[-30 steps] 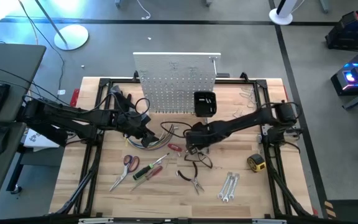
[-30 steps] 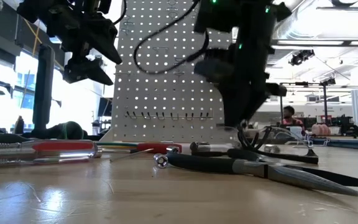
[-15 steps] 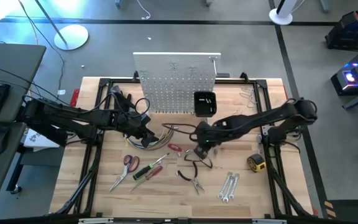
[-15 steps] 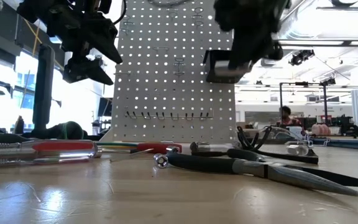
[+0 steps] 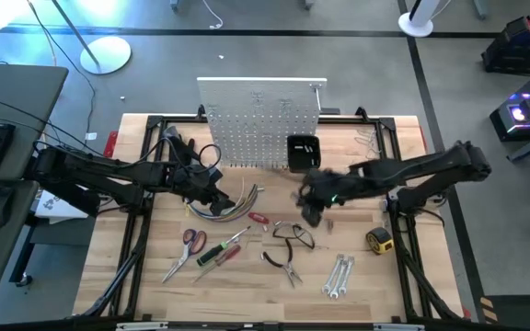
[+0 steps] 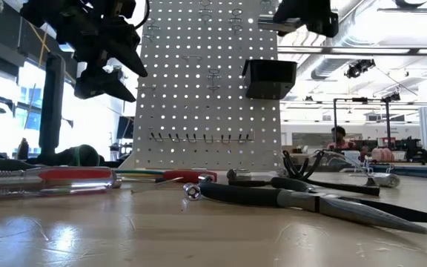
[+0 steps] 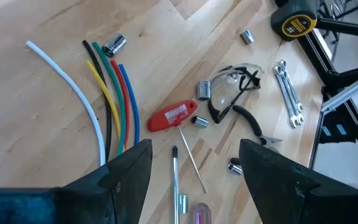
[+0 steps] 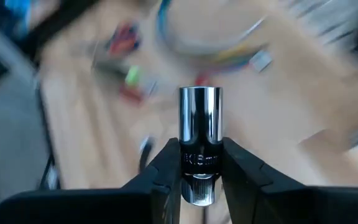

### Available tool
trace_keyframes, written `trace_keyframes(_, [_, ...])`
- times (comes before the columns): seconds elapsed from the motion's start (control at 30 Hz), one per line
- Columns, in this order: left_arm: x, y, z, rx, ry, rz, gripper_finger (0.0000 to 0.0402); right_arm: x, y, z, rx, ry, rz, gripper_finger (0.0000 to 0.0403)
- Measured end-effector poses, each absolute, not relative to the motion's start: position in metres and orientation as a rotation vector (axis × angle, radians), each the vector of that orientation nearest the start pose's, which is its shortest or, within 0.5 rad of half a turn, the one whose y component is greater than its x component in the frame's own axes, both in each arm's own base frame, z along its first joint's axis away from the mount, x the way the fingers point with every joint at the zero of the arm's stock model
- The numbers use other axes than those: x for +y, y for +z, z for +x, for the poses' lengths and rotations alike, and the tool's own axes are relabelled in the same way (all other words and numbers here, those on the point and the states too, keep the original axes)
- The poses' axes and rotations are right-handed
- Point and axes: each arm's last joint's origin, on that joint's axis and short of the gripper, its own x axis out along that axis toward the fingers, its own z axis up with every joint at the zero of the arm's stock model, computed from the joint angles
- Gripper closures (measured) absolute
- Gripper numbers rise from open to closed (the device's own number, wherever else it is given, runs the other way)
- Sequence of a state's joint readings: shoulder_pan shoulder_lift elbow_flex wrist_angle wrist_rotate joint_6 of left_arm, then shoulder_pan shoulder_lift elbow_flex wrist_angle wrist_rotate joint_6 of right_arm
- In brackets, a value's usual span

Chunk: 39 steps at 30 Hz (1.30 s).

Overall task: Hang tools onto peg board
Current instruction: Put the socket into the black bin on the peg board

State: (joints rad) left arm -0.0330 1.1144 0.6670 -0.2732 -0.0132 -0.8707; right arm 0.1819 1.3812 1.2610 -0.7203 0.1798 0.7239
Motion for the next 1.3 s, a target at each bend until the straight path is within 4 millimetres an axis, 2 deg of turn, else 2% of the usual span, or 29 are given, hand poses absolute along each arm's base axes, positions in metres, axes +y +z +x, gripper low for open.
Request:
trace_keyframes(0.13, [-0.007,0.225,0.223,0.678,0.298,-0.814,0.0165,0.024,0.337,0.271,0.65,-0.464,0.542,0.0331])
trace_keyframes(0.27, [-0.006,0.225,0.223,0.67,0.314,-0.799,0.0165,-0.002,0.342,0.268,0.576,-0.594,0.56,0.0331])
trace_keyframes(0.43, [-0.006,0.225,0.223,0.67,0.315,-0.798,0.0165,-0.031,0.337,0.275,0.545,-0.695,0.593,0.0331])
trace_keyframes(0.57, [-0.006,0.225,0.223,0.67,0.316,-0.797,0.0165,-0.047,0.329,0.281,0.591,-0.674,0.647,0.0331])
trace_keyframes(0.7, [-0.006,0.225,0.223,0.67,0.315,-0.797,0.0165,-0.05,0.323,0.285,0.633,-0.64,0.675,0.033])
trace_keyframes(0.93, [-0.006,0.225,0.223,0.669,0.315,-0.797,0.0165,-0.051,0.324,0.284,0.625,-0.653,0.646,0.022])
trace_keyframes(1.1, [-0.006,0.225,0.223,0.669,0.316,-0.796,0.0165,-0.05,0.325,0.284,0.632,-0.614,0.655,0.0185])
trace_keyframes(1.2, [-0.006,0.225,0.223,0.669,0.316,-0.796,0.0165,-0.047,0.335,0.282,0.65,-0.538,0.655,0.0181])
trace_keyframes(1.3, [-0.006,0.225,0.223,0.67,0.316,-0.796,0.0165,-0.038,0.357,0.279,0.647,-0.444,0.597,0.018])
